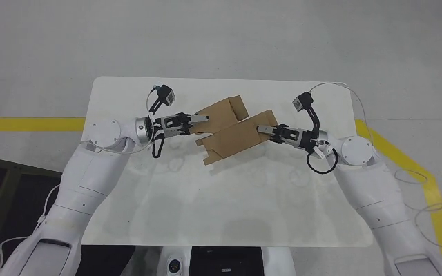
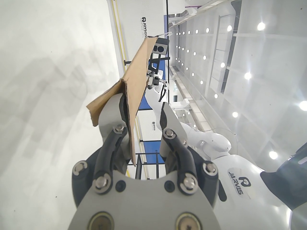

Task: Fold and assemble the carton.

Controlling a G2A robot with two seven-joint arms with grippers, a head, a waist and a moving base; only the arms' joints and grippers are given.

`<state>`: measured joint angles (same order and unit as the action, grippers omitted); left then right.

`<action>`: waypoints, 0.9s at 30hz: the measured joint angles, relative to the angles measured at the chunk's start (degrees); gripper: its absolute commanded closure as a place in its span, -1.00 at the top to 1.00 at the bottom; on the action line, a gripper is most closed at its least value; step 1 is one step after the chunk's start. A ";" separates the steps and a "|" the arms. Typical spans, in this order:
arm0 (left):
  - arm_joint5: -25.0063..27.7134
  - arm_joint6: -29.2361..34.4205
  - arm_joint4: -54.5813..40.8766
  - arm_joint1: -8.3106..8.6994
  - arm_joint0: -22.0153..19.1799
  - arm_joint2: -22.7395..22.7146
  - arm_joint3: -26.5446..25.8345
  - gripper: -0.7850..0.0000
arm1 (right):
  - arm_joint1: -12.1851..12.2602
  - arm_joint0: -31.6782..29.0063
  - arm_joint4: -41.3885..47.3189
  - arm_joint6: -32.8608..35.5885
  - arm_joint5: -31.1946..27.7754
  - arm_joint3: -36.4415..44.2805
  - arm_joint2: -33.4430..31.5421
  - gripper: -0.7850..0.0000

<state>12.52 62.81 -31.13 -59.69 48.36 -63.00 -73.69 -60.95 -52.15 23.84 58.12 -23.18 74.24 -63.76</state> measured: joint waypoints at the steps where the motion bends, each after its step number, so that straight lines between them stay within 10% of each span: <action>1: -0.12 -0.02 0.14 -0.02 -0.01 0.02 0.08 -0.29 | -0.01 0.00 0.00 0.03 -0.01 -0.02 -0.02 -1.00; 9: -0.96 0.23 1.66 -0.24 -0.25 0.58 0.27 -1.00 | -0.13 -0.13 -0.19 -0.16 -0.12 -0.06 -0.22 -1.00; 14: -1.16 0.48 1.80 -0.40 -0.31 0.77 0.28 -1.00 | -0.19 -0.24 -0.30 -0.12 -0.11 -0.01 -0.35 -0.96; 17: -1.22 0.55 1.28 -0.49 -0.34 0.66 0.44 -1.00 | -0.21 -0.38 -0.22 -0.07 -0.04 -0.08 -0.47 1.00; 27: 1.09 1.24 0.89 -0.39 0.46 -0.84 -1.48 -1.00 | 1.28 -2.82 -0.38 0.55 -1.11 1.61 -6.92 1.00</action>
<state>13.61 64.05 -30.23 -60.08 48.82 -63.84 -75.17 -59.67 -54.97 23.46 58.68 -24.29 75.85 -70.68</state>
